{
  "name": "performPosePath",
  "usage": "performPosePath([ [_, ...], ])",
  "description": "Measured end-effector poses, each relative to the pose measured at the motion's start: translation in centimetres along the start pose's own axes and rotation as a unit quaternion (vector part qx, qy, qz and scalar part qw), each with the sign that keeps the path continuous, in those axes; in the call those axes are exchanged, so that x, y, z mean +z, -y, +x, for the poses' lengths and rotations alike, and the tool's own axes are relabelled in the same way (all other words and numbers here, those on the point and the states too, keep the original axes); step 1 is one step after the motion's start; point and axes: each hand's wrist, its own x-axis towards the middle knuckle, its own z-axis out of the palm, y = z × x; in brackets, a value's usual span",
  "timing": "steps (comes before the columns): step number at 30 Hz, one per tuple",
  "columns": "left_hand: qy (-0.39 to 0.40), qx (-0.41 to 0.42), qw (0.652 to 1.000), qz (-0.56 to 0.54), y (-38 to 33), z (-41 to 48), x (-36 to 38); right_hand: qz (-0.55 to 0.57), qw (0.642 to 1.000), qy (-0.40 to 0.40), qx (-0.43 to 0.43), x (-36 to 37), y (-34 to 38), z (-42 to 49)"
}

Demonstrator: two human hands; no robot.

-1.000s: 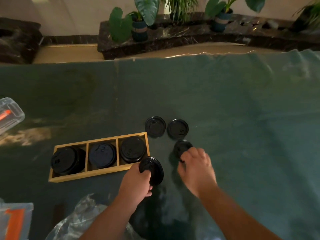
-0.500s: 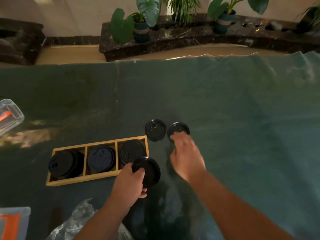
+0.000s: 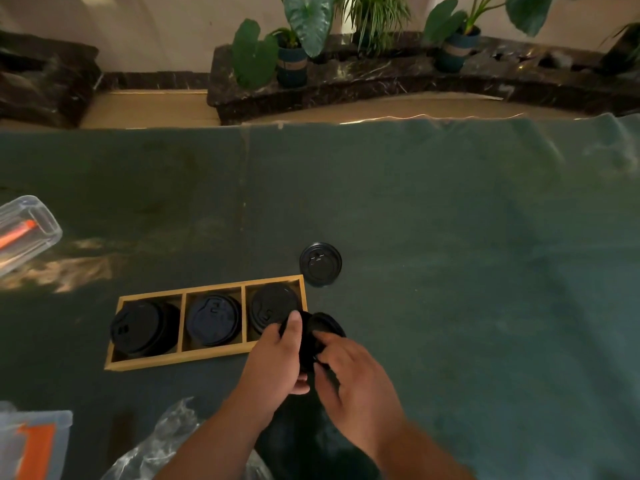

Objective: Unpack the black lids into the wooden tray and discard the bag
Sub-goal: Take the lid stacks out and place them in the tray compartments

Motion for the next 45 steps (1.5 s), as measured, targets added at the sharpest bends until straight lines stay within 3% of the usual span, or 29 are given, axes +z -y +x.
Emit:
performPosePath([
  [8, 0.059, -0.026, 0.998, -0.023, -0.6, -0.3, -2.0, 0.069, 0.997, 0.019, -0.003, 2.2, 2.4, 0.9],
  [12, 0.053, -0.045, 0.997, -0.041, 0.1, -0.3, -2.7, 0.106, 0.993, 0.056, -0.008, 2.3, 2.4, 0.9],
  [15, 0.044, -0.032, 0.995, -0.080, 0.2, -0.4, -3.0, 0.086, 0.994, 0.010, -0.070, 1.7, 1.1, 1.8],
  [19, 0.022, 0.002, 0.998, -0.062, -0.2, -0.1, -3.5, 0.075, 0.990, -0.075, -0.092, 0.7, -0.1, 6.6],
  [21, 0.016, 0.004, 0.998, -0.056, -0.4, -0.1, -3.9, 0.050, 0.991, -0.105, -0.063, 0.8, -1.0, 9.7],
  [22, 0.011, 0.003, 0.999, -0.052, -0.4, -0.1, -4.1, 0.039, 0.993, -0.115, 0.002, 0.9, -1.9, 11.4],
  [23, 0.006, 0.003, 0.999, -0.048, -0.3, -0.1, -4.3, 0.022, 0.991, -0.101, 0.083, 1.0, -2.8, 13.1],
  [25, -0.002, 0.001, 0.999, -0.047, 0.0, -0.3, -4.7, -0.085, 0.977, 0.042, 0.189, 1.7, -4.9, 14.9],
  [27, -0.008, -0.007, 0.999, -0.050, 0.3, -0.5, -5.0, -0.236, 0.940, 0.187, 0.160, 2.6, -6.5, 15.0],
  [28, -0.009, -0.011, 0.999, -0.051, 0.4, -0.5, -5.1, -0.291, 0.922, 0.218, 0.129, 2.9, -7.1, 14.5],
  [30, -0.010, -0.016, 0.999, -0.051, 0.6, -0.6, -5.3, -0.336, 0.913, 0.199, 0.114, 2.4, -7.2, 13.4],
  [33, -0.010, -0.011, 0.999, -0.049, 0.5, -0.4, -5.7, -0.236, 0.960, 0.051, 0.140, 0.8, -5.7, 11.3],
  [35, -0.009, -0.005, 0.999, -0.050, 0.3, -0.3, -5.8, -0.130, 0.985, -0.073, 0.091, -0.4, -3.5, 9.1],
  [36, -0.008, -0.003, 0.999, -0.052, 0.1, -0.3, -5.9, -0.091, 0.991, -0.088, 0.049, -0.8, -1.9, 7.9],
  [40, 0.016, 0.001, 0.999, -0.051, -0.6, 0.0, -5.3, -0.064, 0.995, 0.027, -0.065, -0.7, 3.6, 3.8],
  [45, 0.031, 0.007, 0.998, -0.057, -0.4, 0.0, -4.7, -0.051, 0.998, 0.040, -0.001, -0.2, 4.9, 2.7],
])
